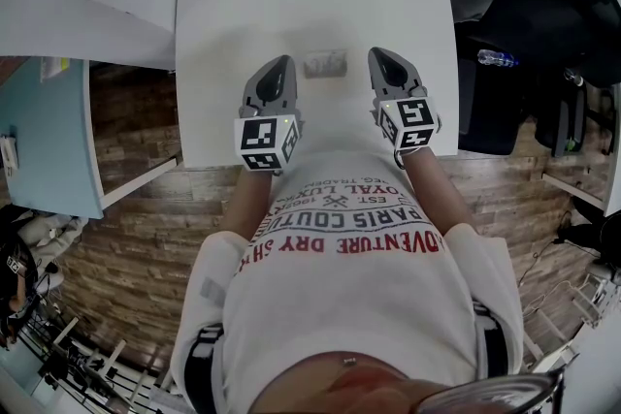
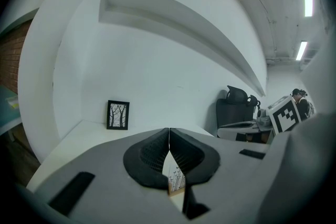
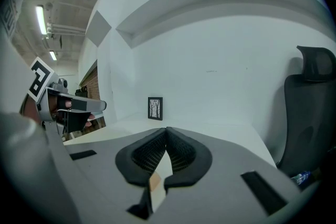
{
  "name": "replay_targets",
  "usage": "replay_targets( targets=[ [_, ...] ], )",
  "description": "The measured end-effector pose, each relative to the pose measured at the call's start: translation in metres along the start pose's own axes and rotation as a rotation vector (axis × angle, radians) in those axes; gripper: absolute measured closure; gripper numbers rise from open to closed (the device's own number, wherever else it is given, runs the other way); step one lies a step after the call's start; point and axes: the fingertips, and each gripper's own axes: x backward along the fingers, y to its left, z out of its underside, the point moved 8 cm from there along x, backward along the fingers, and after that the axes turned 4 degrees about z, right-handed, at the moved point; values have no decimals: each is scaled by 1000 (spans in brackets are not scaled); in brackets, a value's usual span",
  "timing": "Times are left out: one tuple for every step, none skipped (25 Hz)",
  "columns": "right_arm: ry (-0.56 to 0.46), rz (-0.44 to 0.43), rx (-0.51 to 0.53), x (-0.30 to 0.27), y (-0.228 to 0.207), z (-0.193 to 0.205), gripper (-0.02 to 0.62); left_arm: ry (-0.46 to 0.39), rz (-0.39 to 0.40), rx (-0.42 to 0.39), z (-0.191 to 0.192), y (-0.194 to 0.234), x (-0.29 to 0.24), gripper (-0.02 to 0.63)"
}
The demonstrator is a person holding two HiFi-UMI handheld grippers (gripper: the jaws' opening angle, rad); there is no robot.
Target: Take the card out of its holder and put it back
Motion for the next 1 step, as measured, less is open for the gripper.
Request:
replay_targets(
  targets=[
    [4,-1,1,0,1,0,571,0,0,-1,0,0,0,580]
  ],
)
